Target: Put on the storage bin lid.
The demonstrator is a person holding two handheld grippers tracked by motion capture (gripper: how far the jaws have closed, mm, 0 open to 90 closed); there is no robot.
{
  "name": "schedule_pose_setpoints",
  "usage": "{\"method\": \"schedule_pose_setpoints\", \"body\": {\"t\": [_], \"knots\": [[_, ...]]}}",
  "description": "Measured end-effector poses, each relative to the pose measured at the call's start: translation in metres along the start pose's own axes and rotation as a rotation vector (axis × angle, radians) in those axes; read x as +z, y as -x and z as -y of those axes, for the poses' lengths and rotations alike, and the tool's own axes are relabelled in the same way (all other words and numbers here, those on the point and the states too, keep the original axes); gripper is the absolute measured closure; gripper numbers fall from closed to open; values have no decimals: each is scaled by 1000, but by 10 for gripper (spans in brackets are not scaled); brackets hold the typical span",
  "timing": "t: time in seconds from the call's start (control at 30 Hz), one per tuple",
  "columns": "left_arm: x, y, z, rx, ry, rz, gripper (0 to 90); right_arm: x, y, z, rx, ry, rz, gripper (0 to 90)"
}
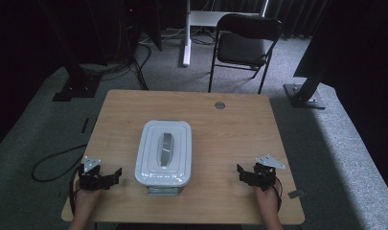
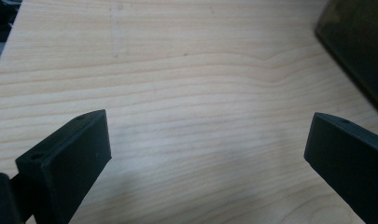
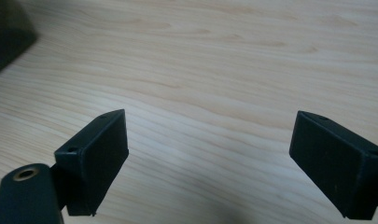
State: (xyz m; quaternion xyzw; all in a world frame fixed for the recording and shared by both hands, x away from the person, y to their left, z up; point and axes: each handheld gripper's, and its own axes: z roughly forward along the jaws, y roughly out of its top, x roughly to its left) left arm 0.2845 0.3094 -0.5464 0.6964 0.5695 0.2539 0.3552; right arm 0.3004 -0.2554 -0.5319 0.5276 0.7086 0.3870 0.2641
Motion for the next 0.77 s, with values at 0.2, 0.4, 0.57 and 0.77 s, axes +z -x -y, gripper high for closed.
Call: {"method": "schedule_pose_setpoints", "body": {"t": [0.2,0.4,0.57,0.77], "knots": [[-4,-8,6,-14,-5,-15,12,-7,17,8,28,-4,39,110],[-8,-13,13,0,-14,-36,12,-11,34,18,61,-21,66,110],[-13,-19,18,-9,-1,-70,13,-11,43,28,78,-39,96,110],[-17,-21,21,-26,3,-79,13,-7,48,34,101,-52,95,109]]}}
